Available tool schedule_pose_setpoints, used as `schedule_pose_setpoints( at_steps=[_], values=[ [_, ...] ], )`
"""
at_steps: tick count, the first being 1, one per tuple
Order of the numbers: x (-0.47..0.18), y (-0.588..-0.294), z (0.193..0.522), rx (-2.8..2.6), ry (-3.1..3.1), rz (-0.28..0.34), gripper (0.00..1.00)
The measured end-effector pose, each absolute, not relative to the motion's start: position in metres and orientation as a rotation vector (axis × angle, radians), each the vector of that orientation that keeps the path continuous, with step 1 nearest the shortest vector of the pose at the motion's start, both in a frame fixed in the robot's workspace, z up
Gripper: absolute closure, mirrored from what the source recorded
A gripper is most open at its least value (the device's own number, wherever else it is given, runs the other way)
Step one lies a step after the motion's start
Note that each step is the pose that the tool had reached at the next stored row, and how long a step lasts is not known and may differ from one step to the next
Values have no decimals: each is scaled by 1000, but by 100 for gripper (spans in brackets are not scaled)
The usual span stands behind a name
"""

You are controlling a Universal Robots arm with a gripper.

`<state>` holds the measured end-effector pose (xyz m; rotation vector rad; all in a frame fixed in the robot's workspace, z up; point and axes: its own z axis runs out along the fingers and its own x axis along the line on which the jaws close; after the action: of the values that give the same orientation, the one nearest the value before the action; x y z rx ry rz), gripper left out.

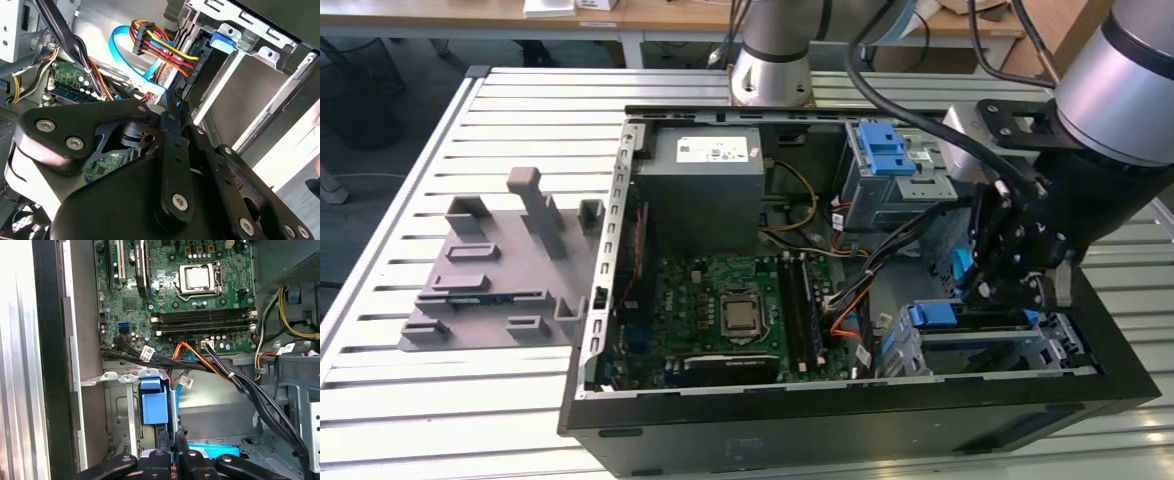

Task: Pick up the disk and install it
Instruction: 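Insert the second disk wire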

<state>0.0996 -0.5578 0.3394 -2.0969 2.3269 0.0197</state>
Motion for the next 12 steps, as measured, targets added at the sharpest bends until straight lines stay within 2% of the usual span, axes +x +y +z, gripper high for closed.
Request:
schedule_pose_setpoints(
  at_steps=[12],
  values=[
    [103, -560, 336, -2092, 2331, 20, 84]
  ],
)
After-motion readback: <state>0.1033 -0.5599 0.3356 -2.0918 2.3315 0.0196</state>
